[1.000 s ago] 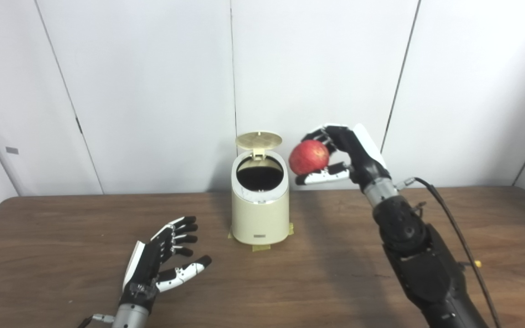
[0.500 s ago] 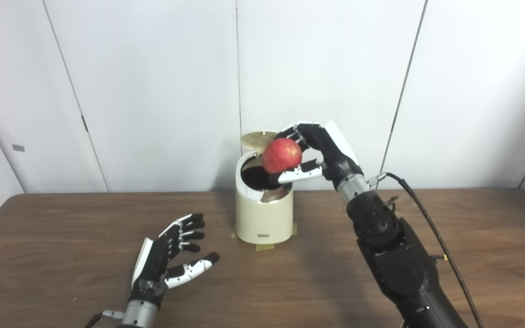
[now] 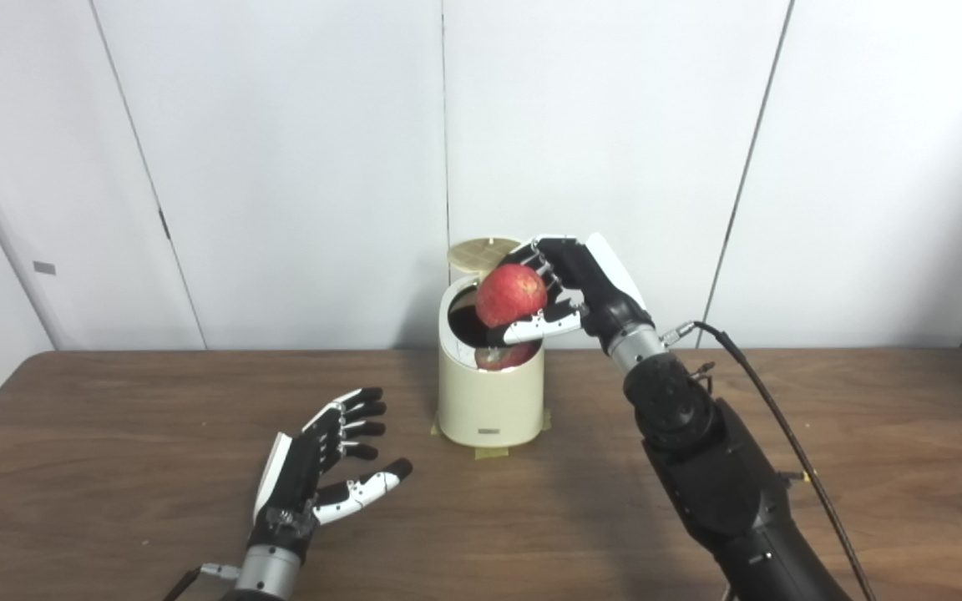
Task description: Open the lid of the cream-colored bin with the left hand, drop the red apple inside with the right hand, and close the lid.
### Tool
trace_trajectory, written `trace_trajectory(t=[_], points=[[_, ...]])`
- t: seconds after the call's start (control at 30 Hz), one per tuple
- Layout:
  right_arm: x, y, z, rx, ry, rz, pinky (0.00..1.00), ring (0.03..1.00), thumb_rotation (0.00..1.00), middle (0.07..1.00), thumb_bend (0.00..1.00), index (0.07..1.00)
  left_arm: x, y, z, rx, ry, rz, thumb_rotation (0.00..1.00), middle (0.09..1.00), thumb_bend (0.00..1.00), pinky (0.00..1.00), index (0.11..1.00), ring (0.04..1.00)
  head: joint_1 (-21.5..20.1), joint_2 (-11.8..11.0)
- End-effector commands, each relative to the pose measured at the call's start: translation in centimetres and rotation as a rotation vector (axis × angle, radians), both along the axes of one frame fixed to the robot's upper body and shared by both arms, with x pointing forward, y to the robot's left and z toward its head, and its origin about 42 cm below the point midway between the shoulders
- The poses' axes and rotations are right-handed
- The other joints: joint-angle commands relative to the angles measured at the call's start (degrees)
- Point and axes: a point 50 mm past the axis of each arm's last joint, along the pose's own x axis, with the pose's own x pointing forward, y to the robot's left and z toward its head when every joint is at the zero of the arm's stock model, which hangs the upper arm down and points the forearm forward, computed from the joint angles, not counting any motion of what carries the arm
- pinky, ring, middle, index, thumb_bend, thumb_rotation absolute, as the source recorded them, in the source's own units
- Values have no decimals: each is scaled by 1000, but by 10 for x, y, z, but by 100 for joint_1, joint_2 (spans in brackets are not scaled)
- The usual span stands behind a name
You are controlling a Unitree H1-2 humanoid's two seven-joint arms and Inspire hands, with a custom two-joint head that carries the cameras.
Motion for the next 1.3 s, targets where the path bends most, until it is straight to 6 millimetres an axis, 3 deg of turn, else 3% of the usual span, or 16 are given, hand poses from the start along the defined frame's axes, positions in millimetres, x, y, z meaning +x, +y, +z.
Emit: trace_trajectory(t=[0.0,0.1,0.17,0.2,0.23,0.27,0.3,0.37,0.5,1.07,1.27], points=[[6,12,41,19,-123,29,325,382,0,428,520,531,10,-8,23,-7,-95,-9,95,786,694,620,815,726,14,10],[8,13,38,24,-110,34,336,394,0,433,521,527,9,-8,23,-5,-96,-6,99,784,698,616,814,724,29,17],[9,14,36,16,-118,44,387,456,0,453,525,523,9,-8,23,-14,-96,-9,99,784,700,615,813,723,43,31],[10,14,35,0,-122,45,427,489,1,460,526,524,9,-8,23,-14,-98,-10,98,786,700,615,813,724,53,39],[10,14,33,-14,-126,46,565,590,80,553,523,508,9,-9,23,-14,-99,-10,98,787,699,609,814,721,53,39],[10,14,33,-28,-130,43,637,643,79,602,694,589,9,-9,23,-13,-100,-10,98,787,698,608,814,721,53,39],[10,14,32,-41,-133,41,660,675,91,643,790,639,9,-9,23,-14,-100,-11,93,787,697,605,813,722,62,45],[9,13,31,-56,-137,34,653,706,111,697,874,694,9,-9,23,-13,-99,-12,88,786,696,607,811,723,69,48],[8,14,31,-70,-138,29,615,709,128,729,903,730,9,-9,23,-3,-101,-11,95,785,694,614,811,725,69,48],[2,12,33,-54,-130,67,593,704,101,754,896,744,8,-9,24,-6,-102,-12,79,784,693,617,810,728,70,79],[-21,-10,29,86,-205,56,516,637,105,696,864,675,8,-10,25,-2,-106,-13,88,777,695,619,804,725,91,55]])
